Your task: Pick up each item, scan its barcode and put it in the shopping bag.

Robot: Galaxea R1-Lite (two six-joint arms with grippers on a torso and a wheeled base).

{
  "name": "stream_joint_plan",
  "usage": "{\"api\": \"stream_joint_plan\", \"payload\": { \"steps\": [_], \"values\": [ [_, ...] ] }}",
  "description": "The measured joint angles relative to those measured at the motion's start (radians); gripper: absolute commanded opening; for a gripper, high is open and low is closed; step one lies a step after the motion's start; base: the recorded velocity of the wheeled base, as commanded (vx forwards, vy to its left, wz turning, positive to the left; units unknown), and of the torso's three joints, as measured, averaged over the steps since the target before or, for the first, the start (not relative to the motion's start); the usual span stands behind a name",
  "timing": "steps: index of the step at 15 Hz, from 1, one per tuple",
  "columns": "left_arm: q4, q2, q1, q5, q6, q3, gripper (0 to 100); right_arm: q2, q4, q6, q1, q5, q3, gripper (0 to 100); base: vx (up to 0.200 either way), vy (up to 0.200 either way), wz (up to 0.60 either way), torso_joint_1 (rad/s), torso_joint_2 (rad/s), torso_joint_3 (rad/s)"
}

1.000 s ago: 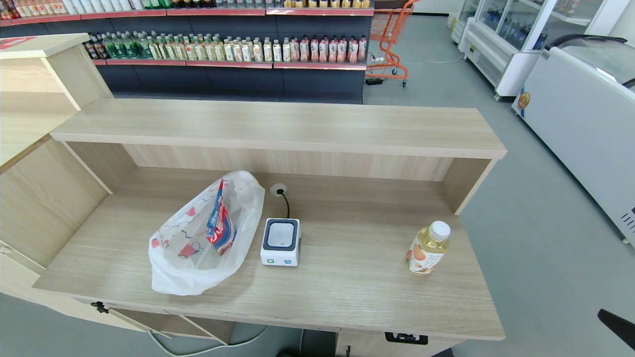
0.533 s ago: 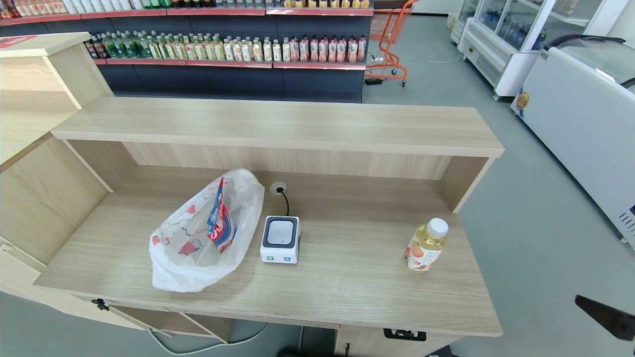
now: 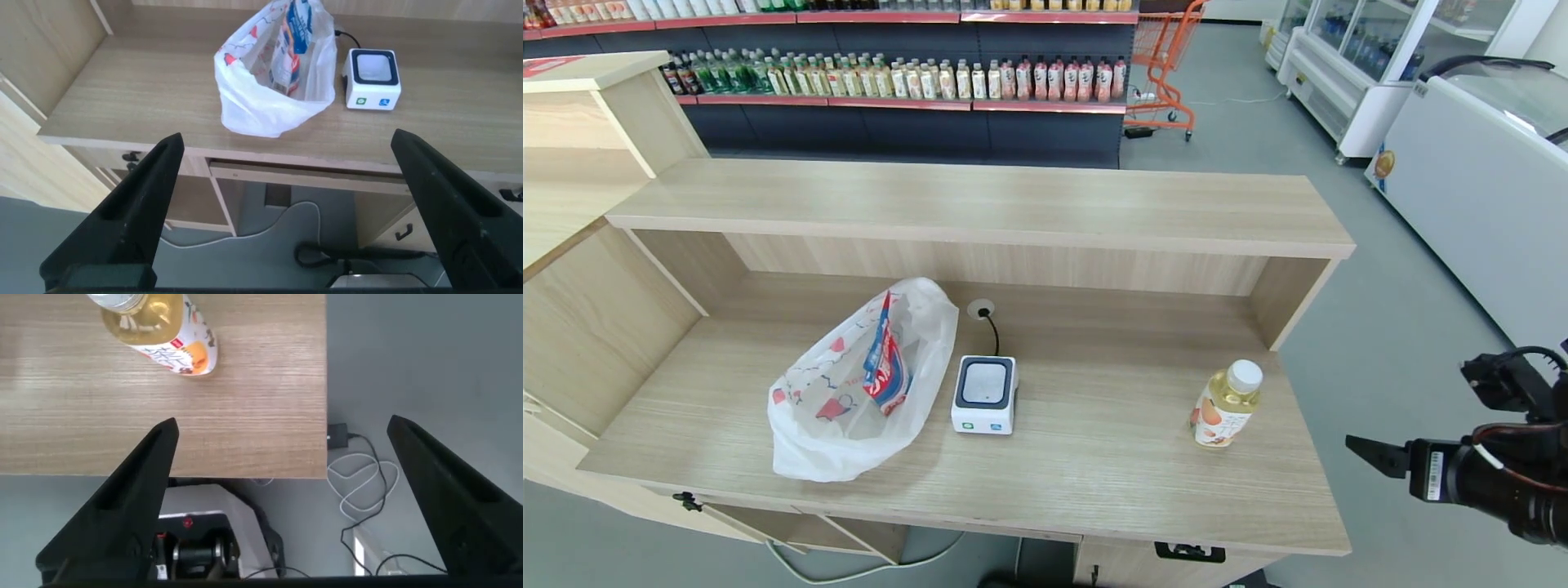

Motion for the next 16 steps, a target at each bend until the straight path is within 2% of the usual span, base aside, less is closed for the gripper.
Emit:
{"api": "stream_joint_plan", "payload": {
  "steps": [6,16],
  "values": [
    [0.0,0.0,-0.001,0.0,0.0,0.0,100,0.199,-0.181,-0.033,0.136,0.001,0.001,100,0.0,0.0,0.0,0.0,0.0,0.0],
    [0.0,0.0,0.0,0.0,0.0,0.0,100,0.496,-0.592,-0.128,0.182,0.003,-0.01,100,0.0,0.0,0.0,0.0,0.0,0.0]
  ]
}}
